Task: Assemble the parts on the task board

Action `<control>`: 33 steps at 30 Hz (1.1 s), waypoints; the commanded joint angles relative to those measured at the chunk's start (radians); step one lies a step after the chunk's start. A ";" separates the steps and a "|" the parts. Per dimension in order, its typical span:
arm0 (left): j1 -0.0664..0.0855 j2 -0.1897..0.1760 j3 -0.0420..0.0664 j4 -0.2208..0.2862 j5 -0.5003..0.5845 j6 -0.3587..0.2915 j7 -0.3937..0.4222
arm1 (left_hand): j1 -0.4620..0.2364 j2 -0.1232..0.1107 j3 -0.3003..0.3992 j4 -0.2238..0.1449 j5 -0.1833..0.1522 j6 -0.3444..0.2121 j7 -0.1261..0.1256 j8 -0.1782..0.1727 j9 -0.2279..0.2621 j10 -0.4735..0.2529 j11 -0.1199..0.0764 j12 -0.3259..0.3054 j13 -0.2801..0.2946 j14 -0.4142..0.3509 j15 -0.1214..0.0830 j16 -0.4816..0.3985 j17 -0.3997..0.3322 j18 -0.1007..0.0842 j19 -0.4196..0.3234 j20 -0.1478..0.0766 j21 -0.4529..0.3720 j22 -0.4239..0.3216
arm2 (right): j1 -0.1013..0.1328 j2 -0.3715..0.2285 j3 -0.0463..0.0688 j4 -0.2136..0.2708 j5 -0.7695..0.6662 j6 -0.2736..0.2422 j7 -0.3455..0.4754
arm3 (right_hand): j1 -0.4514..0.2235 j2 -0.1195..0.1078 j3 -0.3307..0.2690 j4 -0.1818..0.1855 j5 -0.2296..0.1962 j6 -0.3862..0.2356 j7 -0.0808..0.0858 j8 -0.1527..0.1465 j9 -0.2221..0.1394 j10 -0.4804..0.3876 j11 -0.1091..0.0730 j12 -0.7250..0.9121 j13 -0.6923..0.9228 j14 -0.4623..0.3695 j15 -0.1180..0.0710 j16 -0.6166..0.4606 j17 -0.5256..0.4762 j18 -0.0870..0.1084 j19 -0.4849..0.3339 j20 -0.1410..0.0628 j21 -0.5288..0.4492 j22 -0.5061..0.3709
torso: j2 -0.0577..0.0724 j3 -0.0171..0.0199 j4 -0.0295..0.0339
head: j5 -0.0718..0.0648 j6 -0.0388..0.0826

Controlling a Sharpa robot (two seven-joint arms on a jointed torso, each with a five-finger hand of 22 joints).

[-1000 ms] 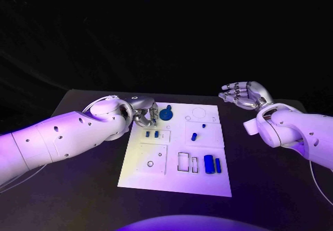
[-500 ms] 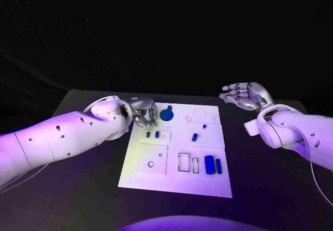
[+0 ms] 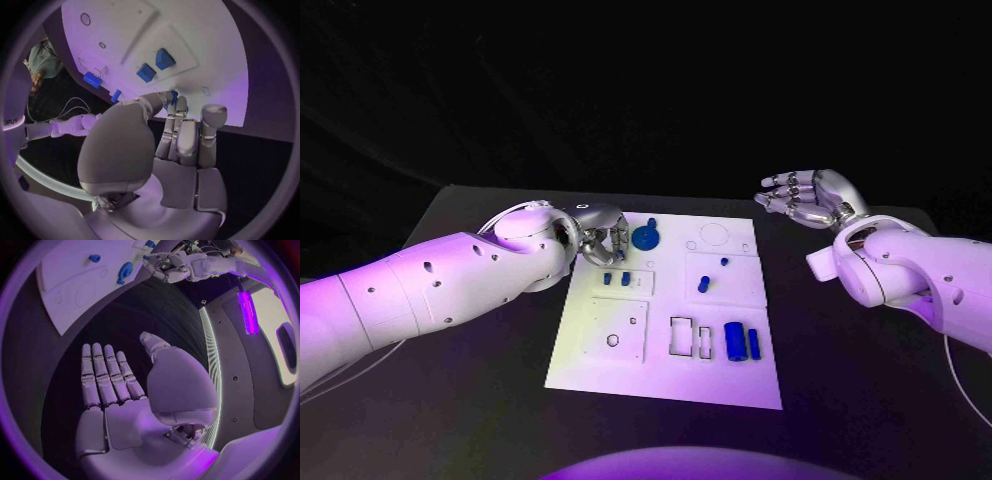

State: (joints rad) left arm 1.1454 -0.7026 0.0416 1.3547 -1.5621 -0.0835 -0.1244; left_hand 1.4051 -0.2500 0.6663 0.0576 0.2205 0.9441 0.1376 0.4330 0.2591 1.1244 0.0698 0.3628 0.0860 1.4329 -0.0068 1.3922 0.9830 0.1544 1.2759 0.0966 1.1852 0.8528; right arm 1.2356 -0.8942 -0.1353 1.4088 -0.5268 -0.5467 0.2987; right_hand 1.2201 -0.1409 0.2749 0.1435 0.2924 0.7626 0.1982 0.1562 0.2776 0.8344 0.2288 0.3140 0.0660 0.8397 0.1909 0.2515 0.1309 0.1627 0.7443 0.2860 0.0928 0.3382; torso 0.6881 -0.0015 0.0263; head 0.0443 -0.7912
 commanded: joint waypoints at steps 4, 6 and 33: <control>0.000 0.003 -0.001 0.005 -0.003 0.032 -0.008 | -0.009 -0.001 -0.004 0.000 -0.005 0.009 0.000 -0.007 -0.001 0.007 0.000 -0.008 0.000 0.006 -0.001 -0.003 -0.002 -0.016 0.001 0.000 0.004 -0.002 | 0.000 0.002 0.000 0.001 -0.007 0.014 0.010 | 0.000 0.008 -0.007 0.001 0.006 0.004 0.090 -0.003 -0.001 -0.003 -0.001 0.006 -0.001 0.007 0.001 -0.006 -0.001 0.001 0.006 0.000 -0.006 -0.001 | -0.001 -0.0002 0.0009 | 0.000 -0.002; 0.000 0.004 -0.002 0.005 -0.004 0.037 -0.008 | -0.009 -0.001 -0.004 0.000 -0.005 0.009 0.000 -0.007 -0.001 0.007 0.000 -0.008 0.000 0.006 -0.001 -0.003 -0.002 -0.016 0.001 0.000 0.004 -0.002 | 0.000 0.002 0.000 0.001 -0.007 0.014 0.010 | 0.000 0.008 -0.007 0.001 0.006 0.004 0.090 -0.003 -0.001 -0.003 -0.001 0.006 -0.001 0.007 0.001 -0.006 -0.001 0.001 0.006 0.000 -0.006 -0.001 | -0.001 -0.0004 0.0011 | 0.001 -0.002; -0.002 0.018 -0.005 -0.005 -0.005 0.043 -0.011 | -0.010 0.000 -0.005 -0.001 -0.005 0.011 0.000 -0.009 -0.001 0.010 -0.001 -0.012 0.000 0.006 -0.001 -0.004 -0.004 -0.016 0.000 0.000 0.003 -0.003 | -0.001 0.003 0.000 0.000 -0.007 0.016 0.011 | 0.000 0.008 -0.007 0.001 0.006 0.004 0.090 -0.003 -0.001 -0.003 -0.001 0.006 -0.001 0.007 0.001 -0.006 -0.001 0.001 0.006 0.000 -0.006 -0.001 | 0.000 -0.0009 -0.0003 | 0.001 -0.005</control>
State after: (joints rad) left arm 1.1449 -0.6884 0.0372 1.3494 -1.5641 -0.0561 -0.1346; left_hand 1.4051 -0.2500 0.6663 0.0577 0.2205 0.9476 0.1339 0.4294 0.2578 1.1280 0.0662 0.3567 0.0860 1.4329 -0.0068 1.3922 0.9801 0.1544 1.2759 0.0966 1.1852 0.8518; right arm 1.2353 -0.8921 -0.1353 1.4081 -0.5268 -0.5460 0.2992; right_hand 1.2200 -0.1409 0.2748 0.1435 0.2924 0.7626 0.1982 0.1562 0.2778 0.8344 0.2288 0.3140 0.0660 0.8397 0.1909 0.2515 0.1311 0.1627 0.7444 0.2861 0.0928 0.3383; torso 0.6882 -0.0021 0.0263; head 0.0459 -0.7948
